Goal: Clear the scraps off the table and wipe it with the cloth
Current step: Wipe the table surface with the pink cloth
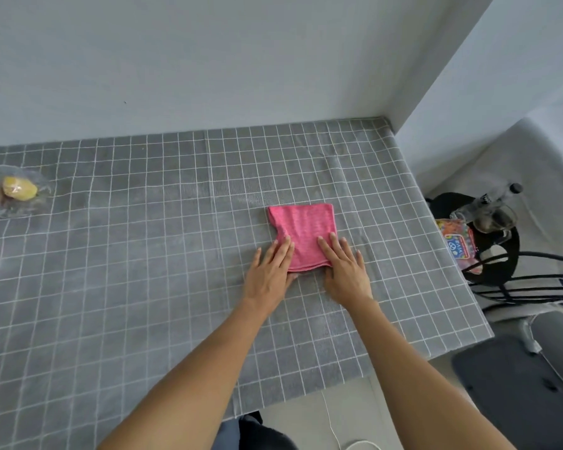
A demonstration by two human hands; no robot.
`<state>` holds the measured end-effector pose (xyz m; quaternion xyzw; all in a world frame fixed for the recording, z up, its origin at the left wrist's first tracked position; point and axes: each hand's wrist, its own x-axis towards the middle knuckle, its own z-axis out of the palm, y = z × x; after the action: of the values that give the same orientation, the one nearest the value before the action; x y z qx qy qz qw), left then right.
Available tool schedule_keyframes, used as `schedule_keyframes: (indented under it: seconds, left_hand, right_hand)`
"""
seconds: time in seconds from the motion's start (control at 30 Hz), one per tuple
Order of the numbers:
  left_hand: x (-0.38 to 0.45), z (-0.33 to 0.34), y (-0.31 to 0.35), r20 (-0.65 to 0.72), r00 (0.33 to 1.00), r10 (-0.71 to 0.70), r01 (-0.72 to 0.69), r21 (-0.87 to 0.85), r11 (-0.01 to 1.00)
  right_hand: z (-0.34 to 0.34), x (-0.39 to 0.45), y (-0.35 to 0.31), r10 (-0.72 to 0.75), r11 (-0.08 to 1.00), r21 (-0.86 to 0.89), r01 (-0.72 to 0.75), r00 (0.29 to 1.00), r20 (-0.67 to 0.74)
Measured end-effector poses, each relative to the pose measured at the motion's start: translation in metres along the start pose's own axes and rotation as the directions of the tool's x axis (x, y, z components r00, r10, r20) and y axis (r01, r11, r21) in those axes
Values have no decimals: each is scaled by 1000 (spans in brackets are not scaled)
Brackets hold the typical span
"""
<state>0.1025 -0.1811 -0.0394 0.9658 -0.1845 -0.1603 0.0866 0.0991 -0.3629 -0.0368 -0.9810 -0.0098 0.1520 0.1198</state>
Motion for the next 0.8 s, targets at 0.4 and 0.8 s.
schedule_keyframes:
  seconds: [0.4, 0.8]
  left_hand:
    - [3, -17, 16, -97, 995, -27, 39, 125, 991]
    - [-31, -39, 88, -259, 958, -125, 130, 0, 992]
  right_hand:
    - [-22, -2, 12, -86, 996, 24, 89, 993, -82]
    - [-84, -58, 56, -233, 969, -114, 221, 966, -109]
